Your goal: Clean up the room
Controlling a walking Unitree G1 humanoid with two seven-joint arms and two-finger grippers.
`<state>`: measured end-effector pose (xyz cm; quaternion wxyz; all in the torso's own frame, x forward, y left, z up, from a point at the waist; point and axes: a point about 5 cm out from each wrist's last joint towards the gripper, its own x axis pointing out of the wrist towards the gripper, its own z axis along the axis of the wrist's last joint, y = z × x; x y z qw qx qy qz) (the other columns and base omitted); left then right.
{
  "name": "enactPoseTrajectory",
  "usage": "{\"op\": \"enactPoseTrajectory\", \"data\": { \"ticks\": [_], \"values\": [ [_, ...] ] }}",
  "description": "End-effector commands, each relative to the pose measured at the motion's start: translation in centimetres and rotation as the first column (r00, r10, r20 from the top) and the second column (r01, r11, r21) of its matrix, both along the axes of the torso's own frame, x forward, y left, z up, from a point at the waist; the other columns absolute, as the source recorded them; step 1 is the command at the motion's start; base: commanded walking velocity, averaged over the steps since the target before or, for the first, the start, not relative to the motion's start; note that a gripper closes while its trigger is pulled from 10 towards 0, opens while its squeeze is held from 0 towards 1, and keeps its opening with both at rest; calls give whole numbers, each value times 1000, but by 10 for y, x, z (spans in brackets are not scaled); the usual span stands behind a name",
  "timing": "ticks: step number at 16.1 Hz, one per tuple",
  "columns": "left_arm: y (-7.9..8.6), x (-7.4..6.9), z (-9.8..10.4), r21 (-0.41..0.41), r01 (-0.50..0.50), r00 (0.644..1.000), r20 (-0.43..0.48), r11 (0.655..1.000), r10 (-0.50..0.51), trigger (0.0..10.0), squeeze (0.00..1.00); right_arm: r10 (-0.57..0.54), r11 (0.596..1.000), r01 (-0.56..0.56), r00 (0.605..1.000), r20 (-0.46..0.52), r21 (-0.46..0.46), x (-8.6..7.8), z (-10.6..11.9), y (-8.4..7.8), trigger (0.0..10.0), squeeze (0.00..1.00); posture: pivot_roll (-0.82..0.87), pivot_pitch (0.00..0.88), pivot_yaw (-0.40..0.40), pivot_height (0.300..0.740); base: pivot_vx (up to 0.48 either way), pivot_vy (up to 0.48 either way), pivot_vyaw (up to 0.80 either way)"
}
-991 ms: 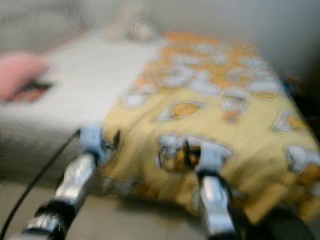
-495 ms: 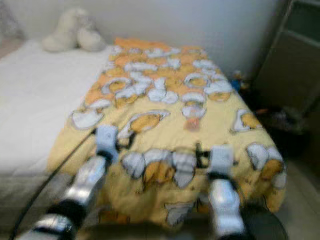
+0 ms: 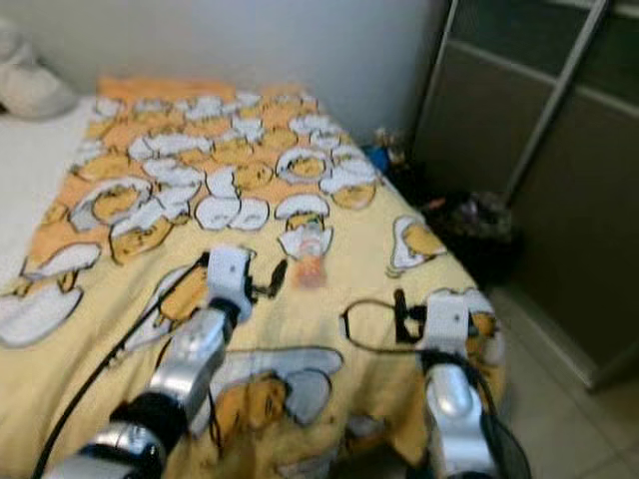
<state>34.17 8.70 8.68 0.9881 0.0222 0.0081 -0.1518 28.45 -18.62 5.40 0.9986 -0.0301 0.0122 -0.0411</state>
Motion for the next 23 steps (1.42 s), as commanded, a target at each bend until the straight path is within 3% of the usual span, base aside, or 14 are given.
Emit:
{"op": "enactPoseTrajectory", "data": {
  "ticks": [1,3,5,8,12,13,15,20,23],
  "values": [
    [-13,-1,-1,4,35,999,-19,999,-34,10000,0,6,1000,-6,1000,6,-22,-3,1,-2,10000,0,25,0,6,740,480,0,0],
    [-41,-4,4,-4,111,994,-8,994,-111,10000,0,7,1000,-7,1000,-5,-15,-7,-2,-1,10000,0,11,0,4,740,480,0,0],
    [-58,-2,10,-5,130,991,-18,992,-130,10000,0,5,1000,-5,1000,-13,-20,-13,-4,-2,10000,0,-11,0,7,740,480,0,0],
    [-71,14,24,88,73,995,-78,993,-66,10000,0,4,1000,-5,999,-34,-31,-36,-9,-5,10000,0,-57,0,9,740,160,0,0],
    [-78,26,45,125,60,997,-51,990,-54,10000,0,29,998,-32,997,-73,-45,-75,-12,2,10000,0,-137,95,4,740,0,0,0],
    [-75,32,53,144,13,999,-54,990,-5,10000,0,70,996,-75,993,-92,-53,-97,-11,15,10000,0,-186,155,11,740,0,0,0],
    [-64,38,54,156,-57,994,-79,986,70,10000,0,57,997,-62,989,-135,-35,-123,-11,21,10000,0,-217,208,14,740,0,0,0],
    [-51,40,49,227,-121,987,-77,966,142,10000,0,25,999,-33,976,-214,-34,-163,-6,25,10000,0,-275,295,15,740,0,0,0],
    [-23,47,50,265,-258,958,-55,929,282,10000,0,18,999,-29,963,-269,-35,-184,-1,27,10000,0,-303,334,-4,740,0,0,0]
  ]
}}
